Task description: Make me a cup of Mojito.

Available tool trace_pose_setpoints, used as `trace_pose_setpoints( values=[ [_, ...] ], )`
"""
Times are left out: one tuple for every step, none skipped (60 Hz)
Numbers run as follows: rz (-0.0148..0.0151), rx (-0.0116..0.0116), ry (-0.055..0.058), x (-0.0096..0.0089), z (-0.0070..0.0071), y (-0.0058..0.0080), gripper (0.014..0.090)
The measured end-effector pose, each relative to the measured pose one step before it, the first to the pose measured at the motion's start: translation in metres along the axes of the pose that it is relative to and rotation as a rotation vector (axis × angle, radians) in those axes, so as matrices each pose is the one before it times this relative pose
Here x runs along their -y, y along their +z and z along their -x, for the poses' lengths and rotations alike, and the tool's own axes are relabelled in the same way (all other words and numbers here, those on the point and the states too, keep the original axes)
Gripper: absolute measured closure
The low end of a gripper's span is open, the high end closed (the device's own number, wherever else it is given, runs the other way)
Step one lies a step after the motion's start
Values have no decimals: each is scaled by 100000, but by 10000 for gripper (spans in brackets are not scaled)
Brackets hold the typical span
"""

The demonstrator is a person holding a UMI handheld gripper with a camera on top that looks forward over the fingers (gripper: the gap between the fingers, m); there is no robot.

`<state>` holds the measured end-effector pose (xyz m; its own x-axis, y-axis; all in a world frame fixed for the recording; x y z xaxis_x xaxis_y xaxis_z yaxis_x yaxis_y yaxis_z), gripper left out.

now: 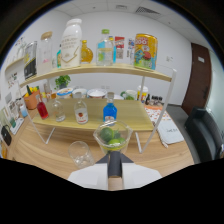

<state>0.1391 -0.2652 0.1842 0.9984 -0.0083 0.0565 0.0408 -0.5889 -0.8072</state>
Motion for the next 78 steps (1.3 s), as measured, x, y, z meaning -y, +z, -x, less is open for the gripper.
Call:
trace_pose_setpoints(
  values=[
    [14,-532,-595,-147,213,-70,889],
    [13,-712,-887,-134,220,10,888],
    [-37,-704,-891,-114,162,-27,889],
    [-74,-689,-989,-67,156,-9,889],
    [-100,-706,-1058,-54,157,-17,889],
    [-143,-735,-1188,-57,143,-21,888],
    [-111,-833,-1402,-57,113,-16,888],
    [-90,-838,-1702,-5,30,26,888],
    [-59,-1095,-1958,-43,66,-12,888],
    [-65,-1185,-2163,-44,43,21,889],
    [173,-1183,-2338,-15,7,-25,888],
    [-80,-1275,-2501,4,-7,17,888],
    [-247,-1194,-2510,48,18,19,888],
    [-413,-1201,-2549,84,-32,21,888],
    [-528,-1261,-2745,108,-31,26,888],
    [-624,-1293,-3106,127,-53,34,888],
    [-593,-1306,-3399,126,-54,35,888],
    [-649,-1188,-3445,138,-47,84,888],
    [-586,-1261,-3576,137,-56,30,887],
    [-839,-1111,-3356,94,-21,-18,887],
    [-836,-1057,-3689,181,-93,19,888],
    [-841,-1078,-3831,168,-69,88,888],
    [-750,-1123,-4017,156,-99,88,889],
    [-683,-1235,-4147,125,-120,91,889],
    [-800,-1292,-4264,148,-169,107,889],
    [-932,-1338,-4297,181,-182,81,889],
    [-1335,-1431,-4198,262,-145,255,889],
    [-876,-1001,-4267,168,-112,-38,889],
    [-673,-777,-4343,156,-230,-22,889],
    [-895,-821,-4119,158,-158,85,889],
    [-877,-829,-3981,147,-147,126,889],
    [-836,-729,-3854,115,-126,106,889],
    [-810,-709,-3691,117,-158,118,889],
    [-758,-760,-3658,103,-171,106,890],
    [-994,-1088,-3748,76,-174,229,890],
    [-722,-782,-3735,102,-217,64,889],
    [-686,-898,-3792,121,-206,-99,889],
    [-758,-722,-3804,115,-211,91,890],
    [-823,-600,-3673,110,-171,92,892],
    [-955,-532,-3596,136,-134,98,891],
    [-893,-489,-3554,116,-125,105,891],
    [-722,-568,-3634,81,-141,122,890],
    [-633,-557,-3640,67,-112,109,891],
    [-1094,-1070,-3509,22,4,209,888],
    [-787,-230,-3320,179,-162,-88,889],
    [-1041,-472,-3188,136,-100,29,889],
    [-874,-412,-3221,101,-88,52,889],
    [-683,-309,-3039,114,-31,66,889],
    [-586,-93,-2921,100,-33,67,889],
    [-911,-669,-2782,100,14,284,889],
    [-577,-299,-2615,141,-110,-103,889],
    [-836,-274,-2601,168,-110,7,889],
    [-868,-276,-2609,193,-65,50,889],
    [-808,-424,-2687,156,-108,57,890],
    [-816,-488,-2623,158,-114,73,890],
    [-774,-452,-2439,183,-106,85,889],
    [-1003,-865,-2155,161,70,324,889],
    [-518,-186,-1917,225,-181,-13,890],
    [-545,-324,-1684,171,-148,40,890],
    [-479,-463,-1458,160,-156,88,889],
    [-463,-385,-1255,169,-155,93,889],
    [-415,-316,-1119,189,-143,108,889],
    [-787,-606,-1217,143,-66,330,889],
    [-432,-387,-1114,189,-175,36,889],
    [-508,-527,-1083,175,-107,64,889],
    [-426,-232,-1178,146,-104,71,890],
    [-535,-262,-1223,161,-97,82,890],
    [-724,-232,-1040,168,-98,64,889],
    [-873,-455,-995,108,-41,188,891],
    [-531,-424,-1153,107,-85,19,889],
    [-531,-392,-1246,108,-97,32,889],
    [-569,-148,-881,101,-42,28,889],
    [-620,-120,-382,92,84,39,890],
    [-457,10,-409,55,-2,4,889],
    [-481,-94,-441,87,-26,11,890],
    [-667,-316,-507,127,-74,-19,889],
    [-798,-448,-590,130,-58,-42,890],
    [-446,-484,-597,45,-54,17,889]
  ],
)
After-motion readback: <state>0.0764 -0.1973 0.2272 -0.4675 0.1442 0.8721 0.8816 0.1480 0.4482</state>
